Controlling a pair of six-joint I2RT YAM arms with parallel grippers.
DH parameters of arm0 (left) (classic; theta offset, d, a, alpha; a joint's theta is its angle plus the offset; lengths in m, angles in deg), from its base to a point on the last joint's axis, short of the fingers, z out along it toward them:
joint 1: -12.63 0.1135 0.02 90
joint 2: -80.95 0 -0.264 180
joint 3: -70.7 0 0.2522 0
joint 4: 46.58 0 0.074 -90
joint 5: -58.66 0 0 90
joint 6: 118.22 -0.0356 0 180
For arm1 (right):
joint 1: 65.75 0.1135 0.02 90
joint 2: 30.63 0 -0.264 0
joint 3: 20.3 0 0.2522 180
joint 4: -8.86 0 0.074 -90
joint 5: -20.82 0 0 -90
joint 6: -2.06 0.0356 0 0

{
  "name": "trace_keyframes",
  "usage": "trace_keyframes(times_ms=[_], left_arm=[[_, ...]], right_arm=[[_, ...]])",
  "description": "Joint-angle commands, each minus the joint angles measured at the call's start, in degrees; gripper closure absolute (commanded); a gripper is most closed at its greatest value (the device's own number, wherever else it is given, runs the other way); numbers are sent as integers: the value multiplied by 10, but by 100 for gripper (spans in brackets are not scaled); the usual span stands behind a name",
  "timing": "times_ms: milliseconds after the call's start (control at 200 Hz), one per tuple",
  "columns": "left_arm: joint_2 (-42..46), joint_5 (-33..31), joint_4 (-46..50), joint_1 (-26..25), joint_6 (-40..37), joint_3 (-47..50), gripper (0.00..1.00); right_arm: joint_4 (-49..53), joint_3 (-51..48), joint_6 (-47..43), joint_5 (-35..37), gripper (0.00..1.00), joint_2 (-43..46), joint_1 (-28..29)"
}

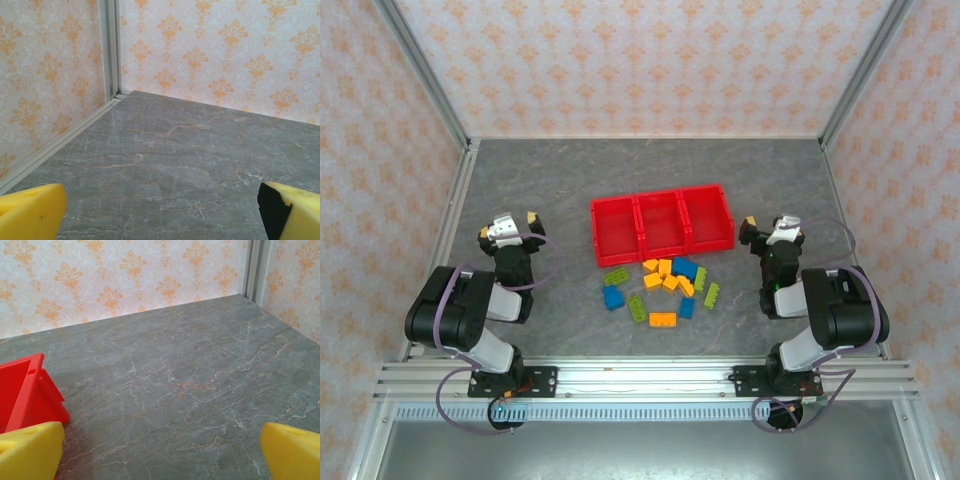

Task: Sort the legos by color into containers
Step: Pick up the lego from the bottom-center of the table.

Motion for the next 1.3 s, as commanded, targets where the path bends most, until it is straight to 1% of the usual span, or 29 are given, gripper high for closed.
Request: trace_keyframes(times_ms=[0, 506, 526, 561, 571, 601, 621, 651, 666, 686, 716, 741, 766, 826, 896, 956, 1031, 1076, 1131, 1191, 1256, 1296], left_arm=[[3, 11, 6, 4, 9, -3, 0], [2, 10, 6, 4, 8, -4, 0], [2, 10, 5, 4, 8, -3, 0], [6, 6, -3, 0, 2, -1, 0], [10, 1, -3, -3, 0, -1, 0], [33, -36, 15, -19, -10, -3, 0], [54, -69, 30, -36, -20, -6, 0], [92, -103, 68, -60, -39, -13, 0], [113, -112, 90, -70, -47, -17, 0], [137, -121, 119, -83, -53, -26, 0], [179, -126, 168, -93, -32, -42, 0], [210, -123, 219, -95, 3, -59, 0], [241, -118, 278, -95, 49, -81, 0], [296, -106, 412, -96, 152, -134, 0], [339, -63, 543, -97, 216, -192, 1], [365, -19, 647, -96, 249, -235, 1], [384, 48, 768, -96, 266, -284, 1], [394, 88, 828, -96, 267, -302, 1], [408, 130, 885, -96, 263, -310, 0], [426, 173, 925, -96, 247, -301, 0], [440, 196, 972, -96, 237, -292, 1], [447, 206, 999, -96, 237, -288, 1]], right_arm=[[-2, 12, 12, 9, 0, 6, -5], [-1, 12, 12, 14, 0, 8, -4], [-7, 9, 17, 39, 0, 12, -1], [-6, 3, 36, 132, 0, 30, 15], [2, 2, 38, 146, 0, 40, 18], [9, -6, 36, 160, 0, 65, 22], [31, -4, 43, 202, 0, 90, 30], [125, 15, 80, 284, 0, 135, 44], [180, 31, 124, 313, 0, 159, 44], [282, 56, 185, 337, 0, 188, 40], [404, 89, 272, 349, 0, 224, 26], [476, 111, 322, 331, 0, 250, 11], [518, 122, 349, 297, 0, 273, -3], [546, 126, 358, 207, 0, 325, -14], [572, 134, 358, 111, 0, 372, -15], [637, 162, 362, 47, 0, 395, -14], [744, 211, 373, -15, 0, 401, -14], [792, 230, 373, -59, 2, 399, -14], [845, 242, 372, -109, 6, 399, -13], [891, 244, 375, -160, 10, 402, -8], [940, 238, 391, -181, 12, 407, 12], [968, 233, 395, -180, 14, 410, 31]])
